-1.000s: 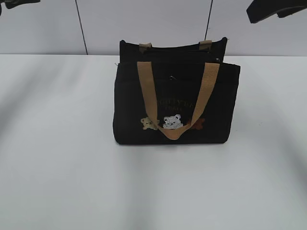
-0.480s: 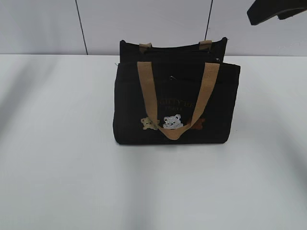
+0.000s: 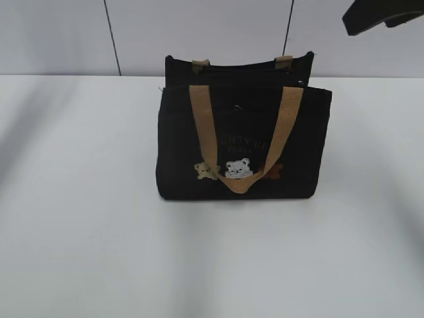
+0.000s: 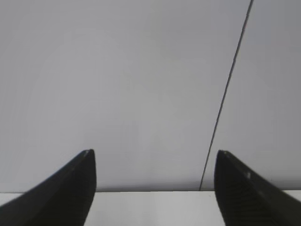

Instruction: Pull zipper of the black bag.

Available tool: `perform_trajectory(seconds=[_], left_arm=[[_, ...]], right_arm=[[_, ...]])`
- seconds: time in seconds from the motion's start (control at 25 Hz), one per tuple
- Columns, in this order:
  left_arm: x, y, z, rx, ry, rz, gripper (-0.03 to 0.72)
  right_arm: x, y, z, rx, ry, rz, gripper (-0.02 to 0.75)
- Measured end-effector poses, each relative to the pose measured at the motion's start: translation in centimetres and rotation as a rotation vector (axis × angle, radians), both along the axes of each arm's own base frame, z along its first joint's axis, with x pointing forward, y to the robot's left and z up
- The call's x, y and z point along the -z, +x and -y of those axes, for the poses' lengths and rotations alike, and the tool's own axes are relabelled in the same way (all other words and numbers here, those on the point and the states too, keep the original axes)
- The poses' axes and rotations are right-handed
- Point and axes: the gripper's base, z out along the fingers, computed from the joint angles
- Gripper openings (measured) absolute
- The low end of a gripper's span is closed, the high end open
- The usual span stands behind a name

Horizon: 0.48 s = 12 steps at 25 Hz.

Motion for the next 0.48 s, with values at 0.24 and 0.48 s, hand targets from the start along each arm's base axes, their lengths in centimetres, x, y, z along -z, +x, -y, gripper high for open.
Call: perform_trajectory(seconds=[0.24, 0.48], left_arm=[[-0.1, 0.1, -0.7, -0.064, 0.052, 0.015, 0.587], [-0.1, 0.0, -2.0, -0.2, 0.094, 0.03, 0.587]], right_arm=[[0.1, 0.0, 0.2, 0.001, -0.028, 0.001, 0.493], [0.1, 0.0, 0.2, 0.001, -0.035, -0.001, 0.493]])
